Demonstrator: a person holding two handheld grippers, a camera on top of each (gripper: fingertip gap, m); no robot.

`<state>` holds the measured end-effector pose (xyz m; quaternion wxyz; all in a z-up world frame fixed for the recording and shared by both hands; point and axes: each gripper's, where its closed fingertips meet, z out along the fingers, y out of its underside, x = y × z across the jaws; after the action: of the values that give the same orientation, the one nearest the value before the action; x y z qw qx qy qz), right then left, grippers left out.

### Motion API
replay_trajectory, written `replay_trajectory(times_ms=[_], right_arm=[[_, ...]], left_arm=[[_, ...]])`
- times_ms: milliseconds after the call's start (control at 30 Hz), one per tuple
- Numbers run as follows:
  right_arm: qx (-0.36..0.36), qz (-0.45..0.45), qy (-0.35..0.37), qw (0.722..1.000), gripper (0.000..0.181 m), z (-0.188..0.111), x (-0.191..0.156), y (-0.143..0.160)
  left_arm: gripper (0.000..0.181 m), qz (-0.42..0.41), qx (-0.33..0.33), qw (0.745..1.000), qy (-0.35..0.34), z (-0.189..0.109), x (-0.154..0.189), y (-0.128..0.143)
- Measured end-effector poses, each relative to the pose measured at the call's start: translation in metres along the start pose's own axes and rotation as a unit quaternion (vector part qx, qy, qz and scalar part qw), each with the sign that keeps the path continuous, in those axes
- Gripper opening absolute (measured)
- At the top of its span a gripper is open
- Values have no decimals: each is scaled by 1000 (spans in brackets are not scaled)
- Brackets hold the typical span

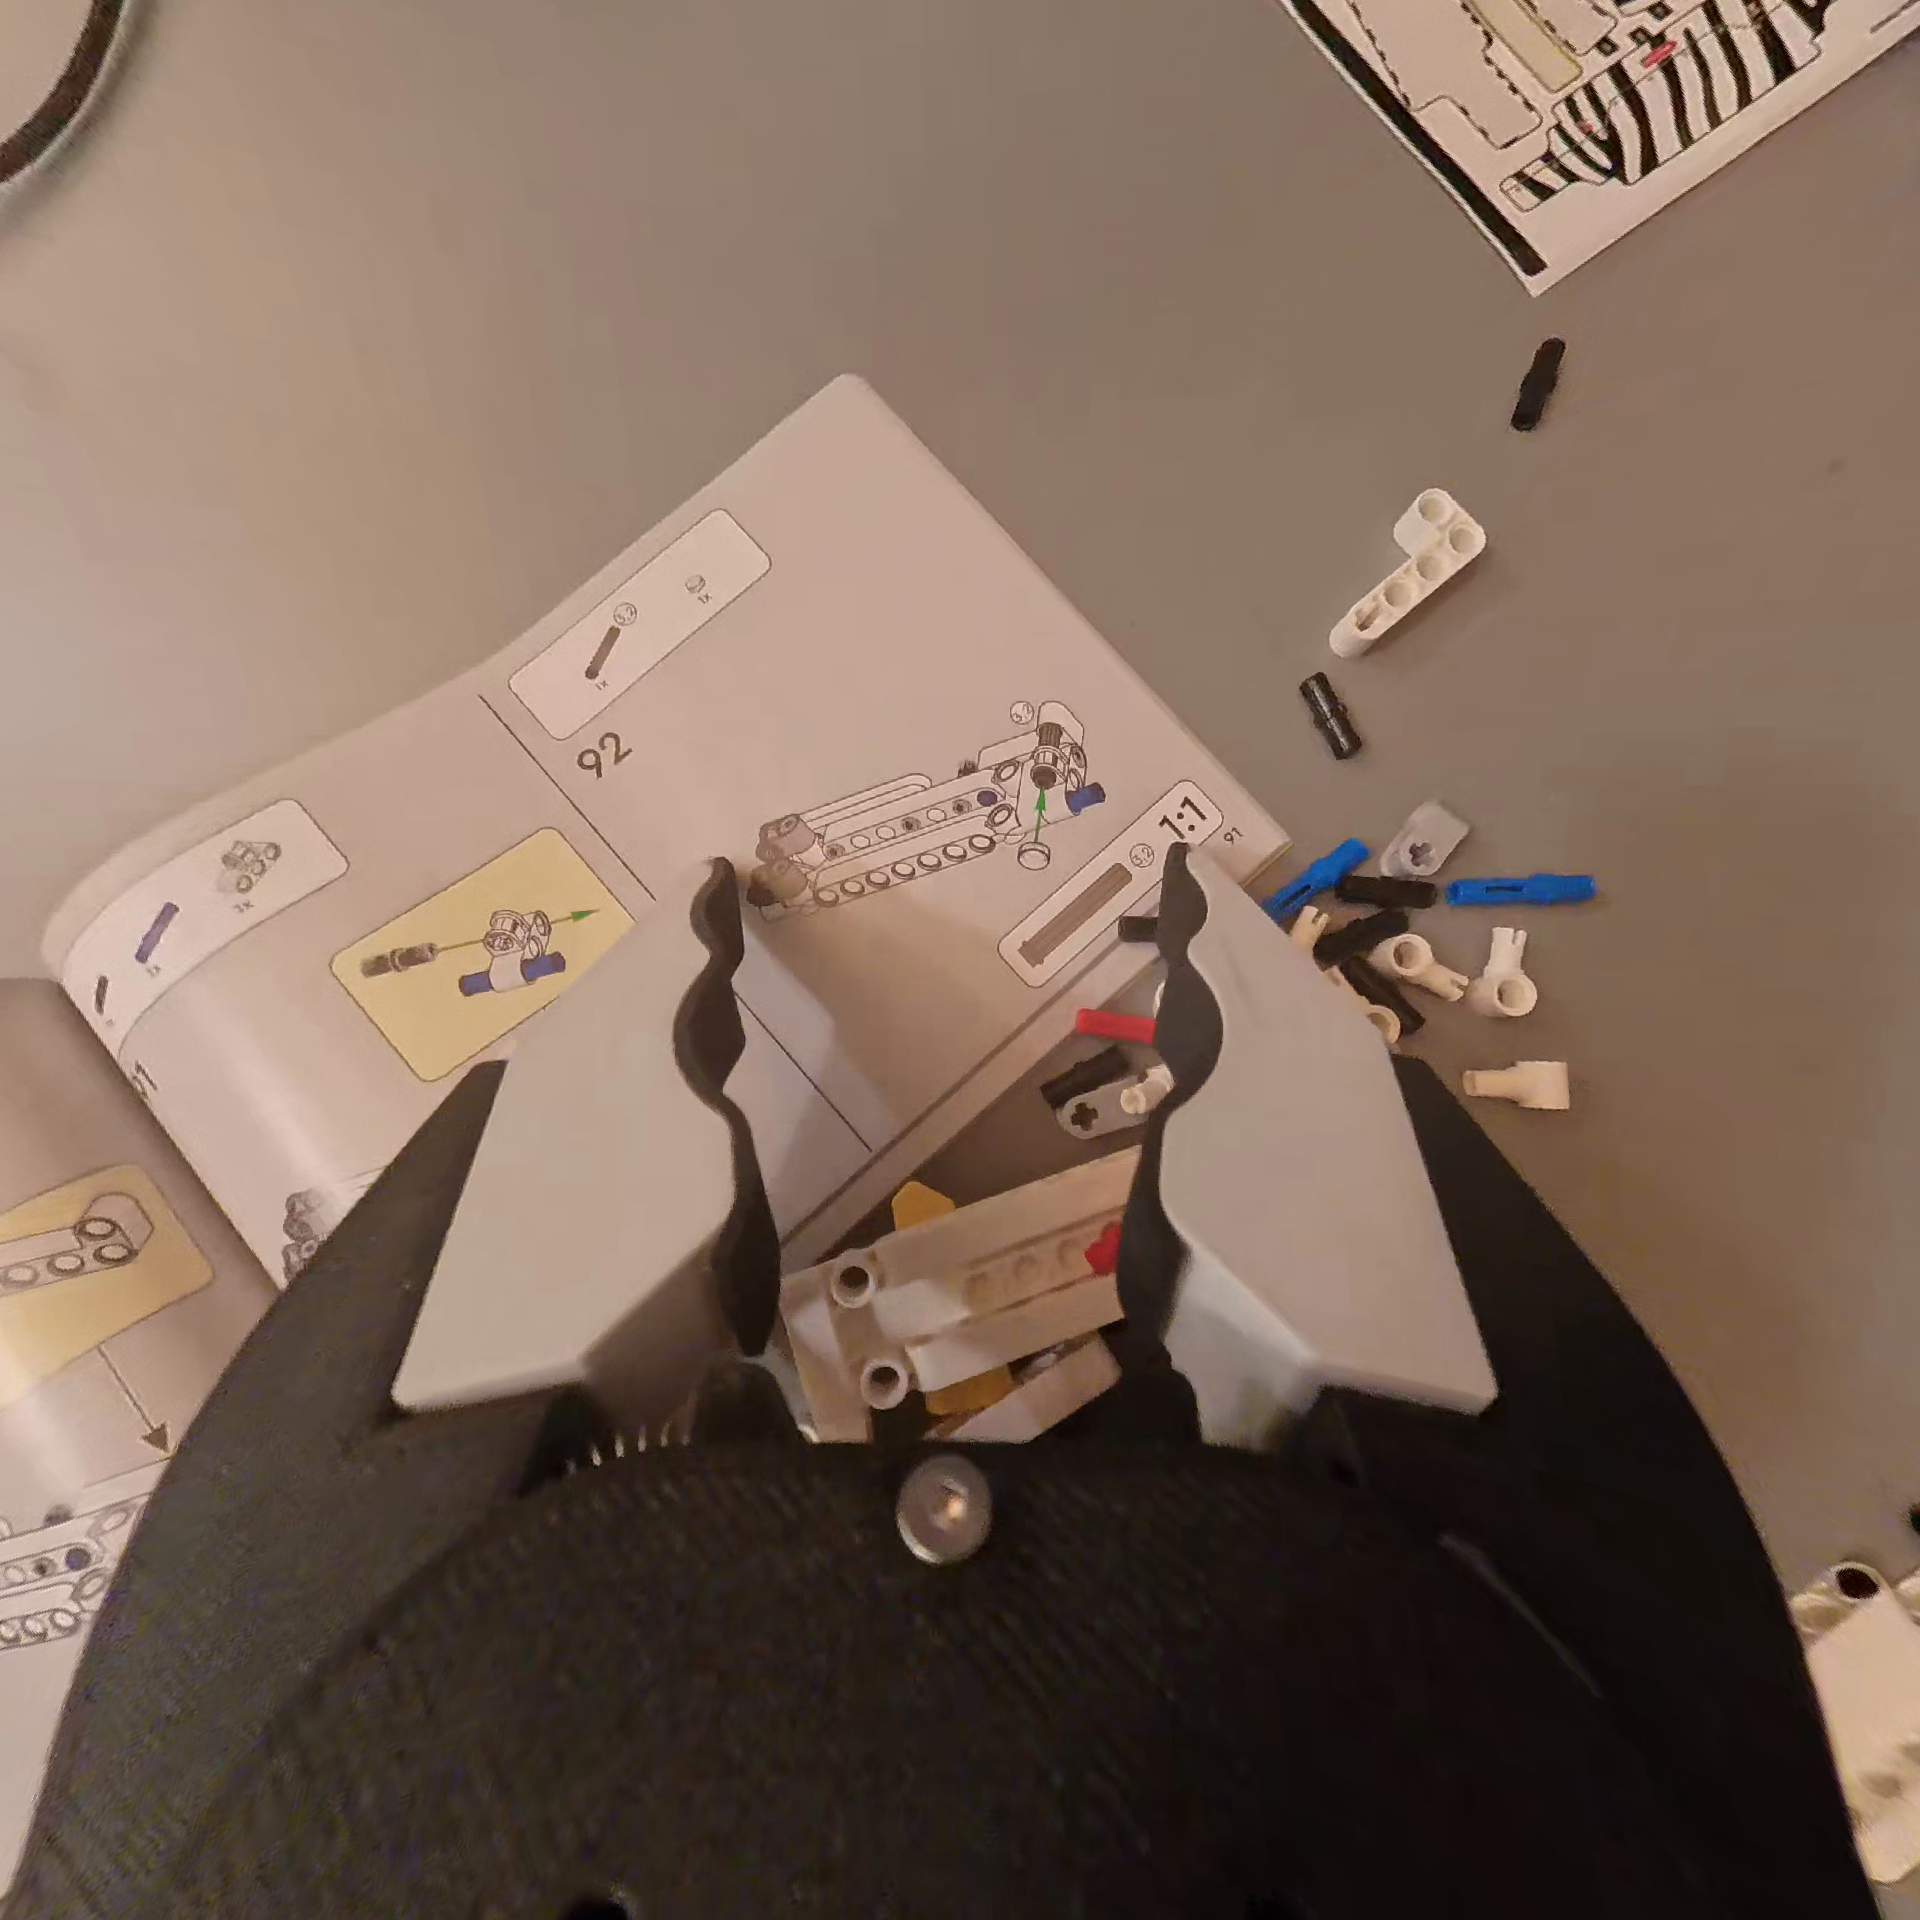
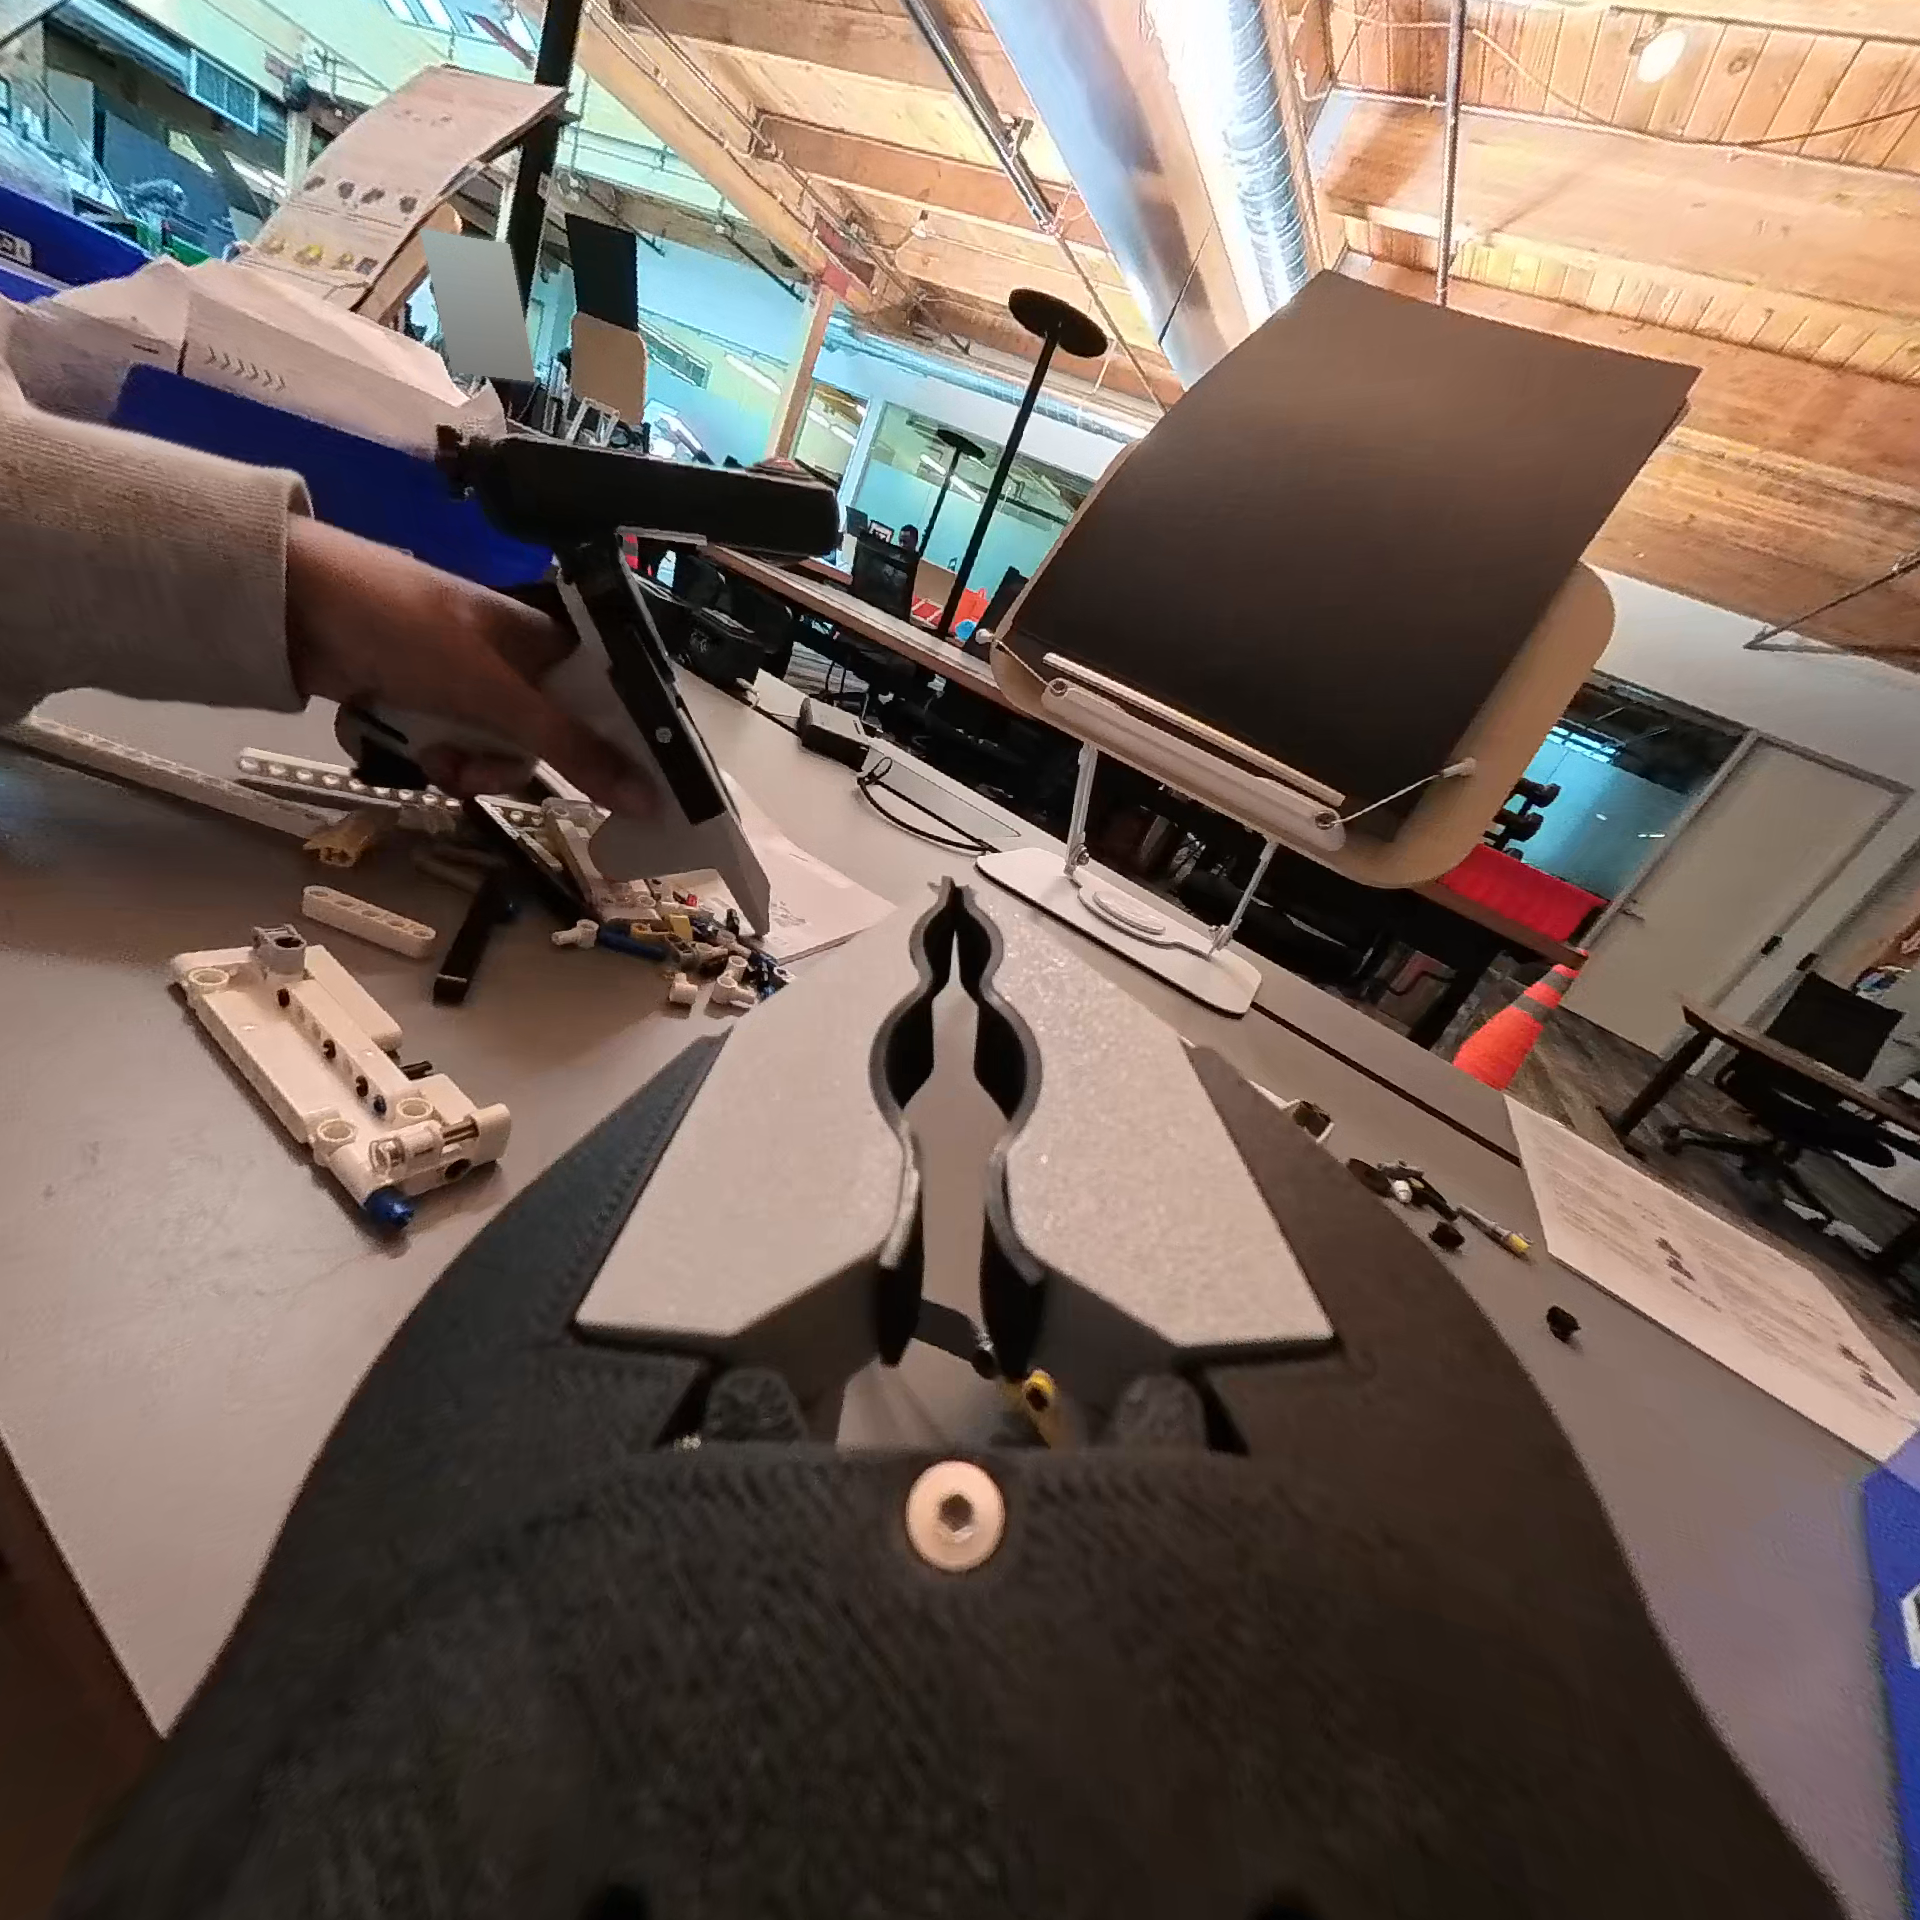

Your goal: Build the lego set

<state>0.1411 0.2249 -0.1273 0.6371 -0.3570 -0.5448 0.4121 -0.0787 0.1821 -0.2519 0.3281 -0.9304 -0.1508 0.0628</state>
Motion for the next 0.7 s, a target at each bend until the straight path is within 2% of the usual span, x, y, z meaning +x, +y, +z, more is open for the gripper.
replay_trajectory(times_ms=[33,167,433,567,700], right_arm=[[-1,-3,-1,1000,0,0,-1,0],[-9,-19,-5,1000,0,2,-5,2],[-14,-29,-8,999,0,3,-8,4],[-14,-31,-8,999,0,3,-9,3],[-15,-32,-9,999,0,3,-9,4]], left_arm=[[83,0,-5,1000,1,0,0,0],[72,3,-32,999,6,-1,1,0],[9,10,-16,1000,-13,-2,-6,-1],[2,3,-8,1000,-11,-3,-9,-2],[1,-39,55,998,3,-21,-16,-15]])
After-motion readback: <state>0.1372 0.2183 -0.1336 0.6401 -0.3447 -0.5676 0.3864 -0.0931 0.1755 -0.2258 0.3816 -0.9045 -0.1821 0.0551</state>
